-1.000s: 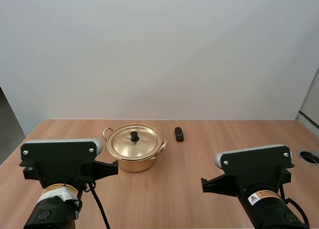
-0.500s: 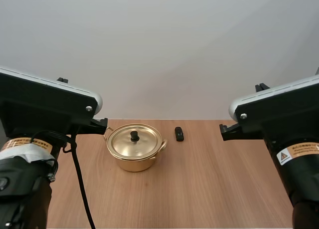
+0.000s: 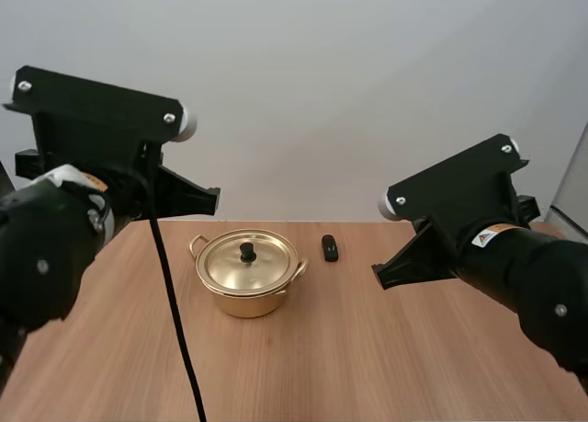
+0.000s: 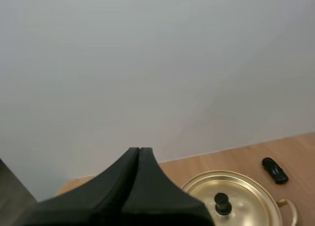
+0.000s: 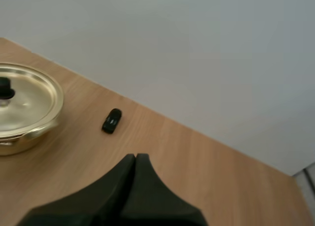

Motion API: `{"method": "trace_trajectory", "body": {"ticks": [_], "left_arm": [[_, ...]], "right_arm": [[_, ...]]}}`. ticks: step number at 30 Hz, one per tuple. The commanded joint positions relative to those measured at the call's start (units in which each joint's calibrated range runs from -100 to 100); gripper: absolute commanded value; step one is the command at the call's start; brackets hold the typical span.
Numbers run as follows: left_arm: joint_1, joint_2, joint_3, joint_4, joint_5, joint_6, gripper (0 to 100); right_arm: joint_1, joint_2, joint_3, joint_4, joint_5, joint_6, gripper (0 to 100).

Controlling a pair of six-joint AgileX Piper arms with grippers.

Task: Open the pot, put the car inside, and close it

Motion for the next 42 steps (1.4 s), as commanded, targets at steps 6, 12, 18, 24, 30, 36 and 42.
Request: {"method": "trace_trajectory", "body": {"ticks": [6,12,18,24,30,36,42], "left_arm": [[0.02,36.0,-17.9,-17.2,42.0,17.0,22],[0.02,48.4,-19.8,-17.7,43.4,16.8,80],[0.02,57.2,-21.4,-17.9,42.0,16.4,83],[-0.84,60.8,-21.5,-17.8,36.3,17.2,83],[-2.62,64.0,-21.7,-15.6,30.3,17.2,83],[-2.94,67.0,-22.9,-14.5,25.6,17.2,83],[-2.94,69.4,-24.2,-14.3,24.1,17.2,80]], "right_arm": [[0.0,12.2,-1.4,9.6,-1.7,-0.4,0],[0.0,12.2,-1.4,10.0,-2.7,-1.4,0],[0.0,12.2,-1.4,10.0,-4.6,-1.7,0],[0.0,12.2,-1.4,9.8,-7.9,-1.7,0],[0.0,12.2,-1.4,9.8,-9.9,-1.7,0],[0.0,12.2,-1.4,9.8,-9.9,-1.7,0],[0.0,12.2,-1.4,9.4,-9.9,-1.7,0]]}}
